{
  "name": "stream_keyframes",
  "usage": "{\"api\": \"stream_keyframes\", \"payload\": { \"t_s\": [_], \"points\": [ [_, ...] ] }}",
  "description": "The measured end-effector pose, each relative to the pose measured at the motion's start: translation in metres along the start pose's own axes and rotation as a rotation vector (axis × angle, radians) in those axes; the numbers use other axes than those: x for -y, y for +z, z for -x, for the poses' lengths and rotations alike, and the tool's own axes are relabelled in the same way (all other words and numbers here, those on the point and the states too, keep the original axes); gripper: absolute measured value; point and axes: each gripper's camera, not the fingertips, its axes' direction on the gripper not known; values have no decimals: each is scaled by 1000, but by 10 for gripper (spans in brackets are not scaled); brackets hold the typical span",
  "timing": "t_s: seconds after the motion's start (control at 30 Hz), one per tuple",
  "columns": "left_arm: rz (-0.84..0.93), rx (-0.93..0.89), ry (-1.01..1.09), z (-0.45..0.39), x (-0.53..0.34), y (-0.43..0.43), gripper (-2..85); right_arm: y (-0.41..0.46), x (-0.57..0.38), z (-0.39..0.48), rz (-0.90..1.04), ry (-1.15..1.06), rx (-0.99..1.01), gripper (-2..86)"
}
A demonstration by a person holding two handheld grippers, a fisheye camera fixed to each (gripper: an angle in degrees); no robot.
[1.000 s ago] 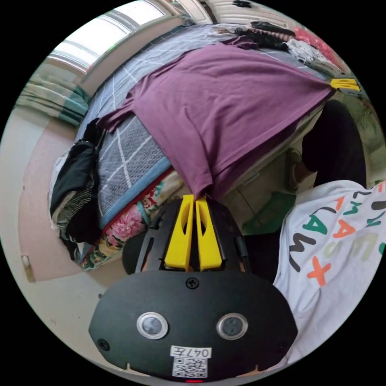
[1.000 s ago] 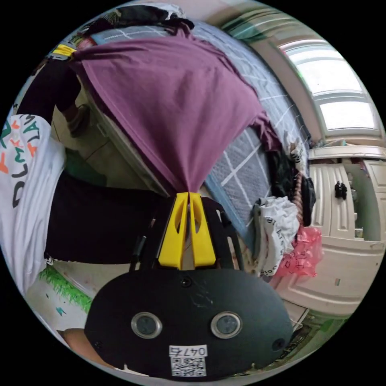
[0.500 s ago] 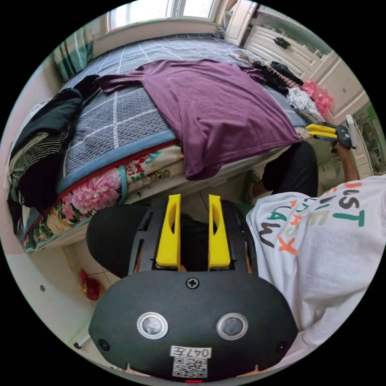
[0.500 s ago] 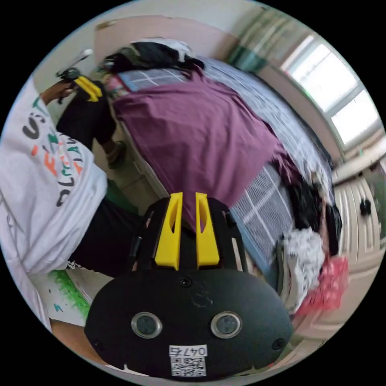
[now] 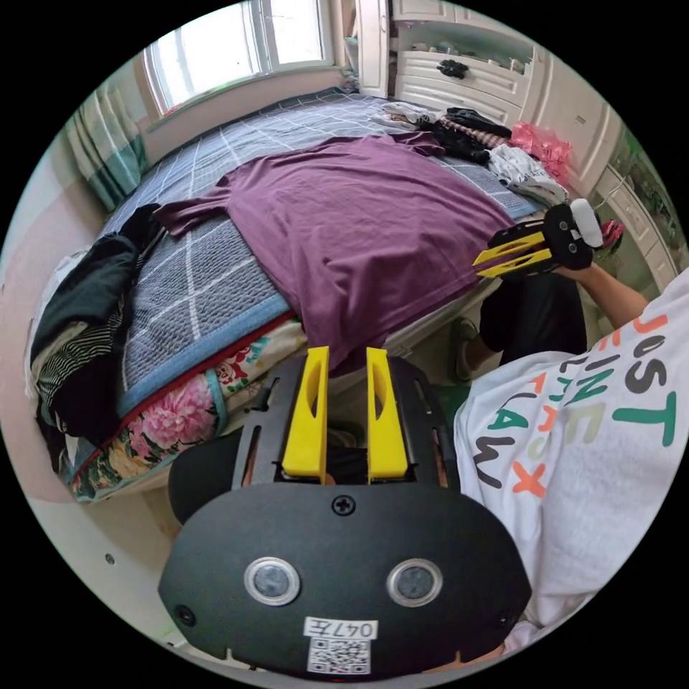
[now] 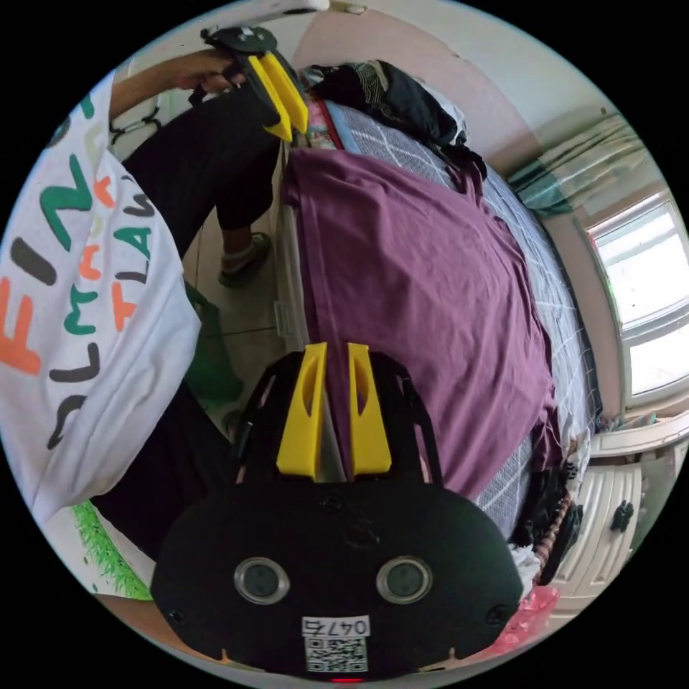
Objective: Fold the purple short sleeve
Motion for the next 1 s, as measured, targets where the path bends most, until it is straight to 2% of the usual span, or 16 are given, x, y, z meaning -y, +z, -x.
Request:
{"api": "stream_keyframes", "payload": {
  "t_s": [0.07, 0.23, 0.5, 0.73, 0.8, 0.93, 1.0],
  "points": [
    [-5, 1, 7, 5, 4, -1, 81, -10, 6, -1, -93, 10, 70, 23],
    [-15, 2, 18, 22, 16, -3, 81, 14, 22, 12, 3, -64, -1, 5],
    [-38, 12, 43, 58, 37, -7, 82, -27, 12, -6, -86, 50, -42, -2],
    [-61, -27, -2, 118, 53, -3, 83, 15, 5, -11, 47, 72, 105, 21],
    [-116, -47, -56, 156, 65, -10, 75, 10, 13, -18, 20, 101, 114, 40],
    [-241, -4, -237, 241, 95, -18, 57, -29, 47, -44, -211, 160, 86, 52],
    [-238, -115, -321, 304, 133, 0, 69, -34, 76, -50, -287, 140, 103, 56]
  ]
}}
